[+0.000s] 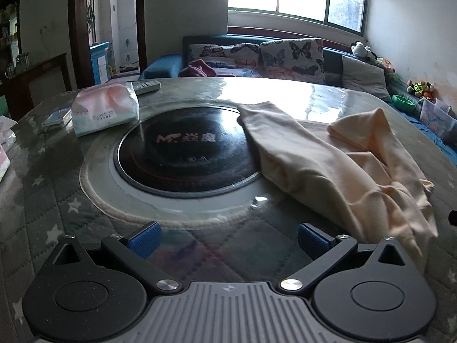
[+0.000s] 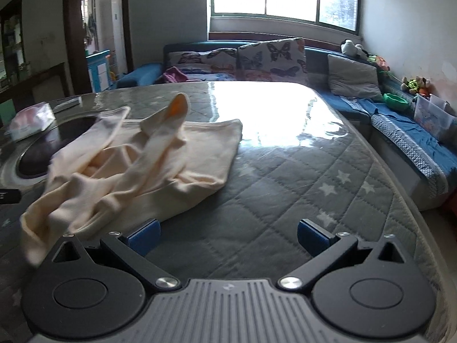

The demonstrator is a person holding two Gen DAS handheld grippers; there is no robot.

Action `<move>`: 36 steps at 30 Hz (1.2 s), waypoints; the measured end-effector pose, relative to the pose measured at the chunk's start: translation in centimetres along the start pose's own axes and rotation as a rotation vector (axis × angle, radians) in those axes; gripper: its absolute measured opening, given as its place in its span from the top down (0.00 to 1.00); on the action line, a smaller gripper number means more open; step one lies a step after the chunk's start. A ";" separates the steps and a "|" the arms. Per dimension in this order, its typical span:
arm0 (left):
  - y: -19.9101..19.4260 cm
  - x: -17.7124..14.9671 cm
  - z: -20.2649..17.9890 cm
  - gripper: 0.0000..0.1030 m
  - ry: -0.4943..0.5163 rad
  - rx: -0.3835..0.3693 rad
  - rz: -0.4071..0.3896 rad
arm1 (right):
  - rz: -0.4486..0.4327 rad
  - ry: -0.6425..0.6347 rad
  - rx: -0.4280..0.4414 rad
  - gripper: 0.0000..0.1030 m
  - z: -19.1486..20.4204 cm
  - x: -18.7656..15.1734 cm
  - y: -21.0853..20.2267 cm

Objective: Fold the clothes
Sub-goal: 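Move both grippers toward the crumpled cream sweatshirt on the table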

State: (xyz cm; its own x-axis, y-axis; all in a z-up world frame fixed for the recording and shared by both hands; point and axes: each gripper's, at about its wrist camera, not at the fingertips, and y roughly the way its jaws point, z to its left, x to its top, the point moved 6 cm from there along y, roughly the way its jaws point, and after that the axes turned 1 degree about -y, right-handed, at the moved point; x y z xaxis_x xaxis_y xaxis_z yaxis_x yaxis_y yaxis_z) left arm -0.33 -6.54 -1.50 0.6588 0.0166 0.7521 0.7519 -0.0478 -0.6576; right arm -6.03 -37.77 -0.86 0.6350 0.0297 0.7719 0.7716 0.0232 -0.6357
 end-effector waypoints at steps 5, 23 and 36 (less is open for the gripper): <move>-0.7 -0.5 -1.3 0.00 0.020 -0.010 0.013 | 0.008 -0.014 0.037 0.00 1.3 -1.1 -1.4; -2.4 -1.8 -4.2 0.00 0.043 -0.061 0.036 | 0.009 -0.052 0.117 0.00 4.9 -2.4 -3.5; -2.9 -2.3 -5.1 0.00 0.054 -0.079 0.047 | 0.016 -0.084 0.155 0.00 7.1 -3.0 -3.8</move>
State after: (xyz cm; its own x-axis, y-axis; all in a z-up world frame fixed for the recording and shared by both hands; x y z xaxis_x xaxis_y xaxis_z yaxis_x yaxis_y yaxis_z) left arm -4.10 -11.55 -1.11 0.6896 -0.0408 0.7230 0.7143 -0.1261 -0.6884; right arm -11.15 -30.86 -0.87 0.6371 0.1149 0.7622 0.7421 0.1756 -0.6468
